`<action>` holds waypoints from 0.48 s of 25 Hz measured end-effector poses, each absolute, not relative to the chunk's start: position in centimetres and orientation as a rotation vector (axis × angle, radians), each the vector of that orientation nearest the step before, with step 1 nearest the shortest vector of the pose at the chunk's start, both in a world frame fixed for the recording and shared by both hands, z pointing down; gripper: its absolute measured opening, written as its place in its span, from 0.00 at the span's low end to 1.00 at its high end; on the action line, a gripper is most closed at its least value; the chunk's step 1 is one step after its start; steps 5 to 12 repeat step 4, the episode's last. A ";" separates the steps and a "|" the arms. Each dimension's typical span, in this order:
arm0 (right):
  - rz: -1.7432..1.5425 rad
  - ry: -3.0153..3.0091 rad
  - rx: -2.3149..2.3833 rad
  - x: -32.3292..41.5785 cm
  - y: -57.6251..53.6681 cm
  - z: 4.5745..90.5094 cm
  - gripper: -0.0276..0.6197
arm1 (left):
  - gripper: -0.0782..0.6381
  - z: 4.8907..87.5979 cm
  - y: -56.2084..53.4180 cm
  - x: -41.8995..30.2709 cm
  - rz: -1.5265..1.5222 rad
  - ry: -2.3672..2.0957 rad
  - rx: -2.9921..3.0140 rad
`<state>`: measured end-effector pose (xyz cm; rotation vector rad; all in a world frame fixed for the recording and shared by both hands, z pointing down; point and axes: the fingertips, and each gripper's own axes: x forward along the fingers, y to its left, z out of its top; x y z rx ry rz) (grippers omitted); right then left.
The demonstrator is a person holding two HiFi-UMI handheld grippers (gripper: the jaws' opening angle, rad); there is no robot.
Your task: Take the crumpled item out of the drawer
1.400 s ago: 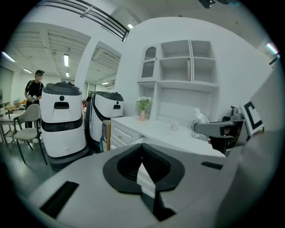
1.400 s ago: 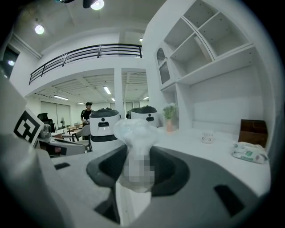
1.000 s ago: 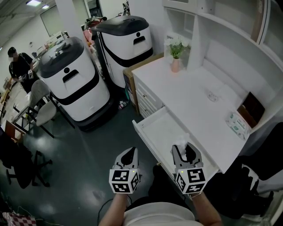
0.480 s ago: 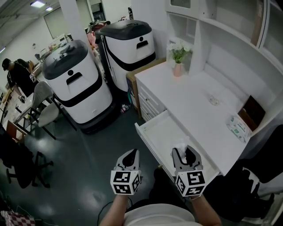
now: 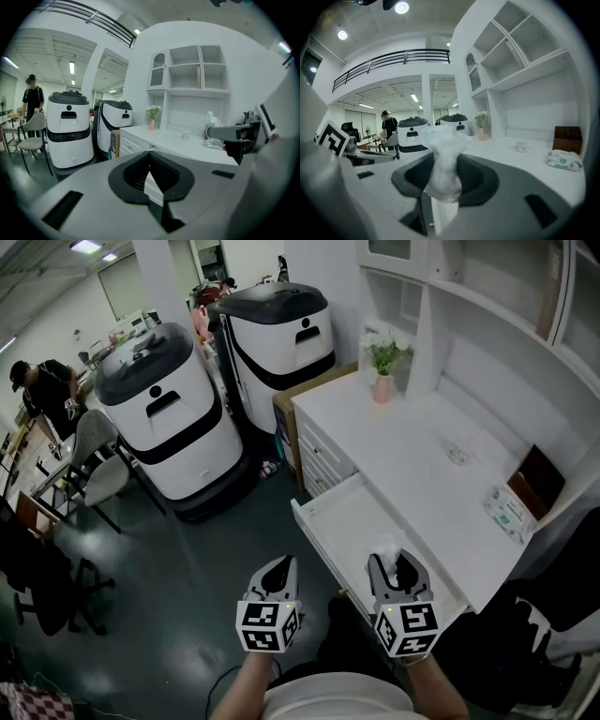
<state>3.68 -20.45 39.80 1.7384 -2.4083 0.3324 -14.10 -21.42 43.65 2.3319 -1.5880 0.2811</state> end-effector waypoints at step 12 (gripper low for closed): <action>0.336 -2.407 1.737 3.5 -20.6 39.8 0.29 | 0.10 43.6 -21.4 -14.5 0.279 -1.596 2.328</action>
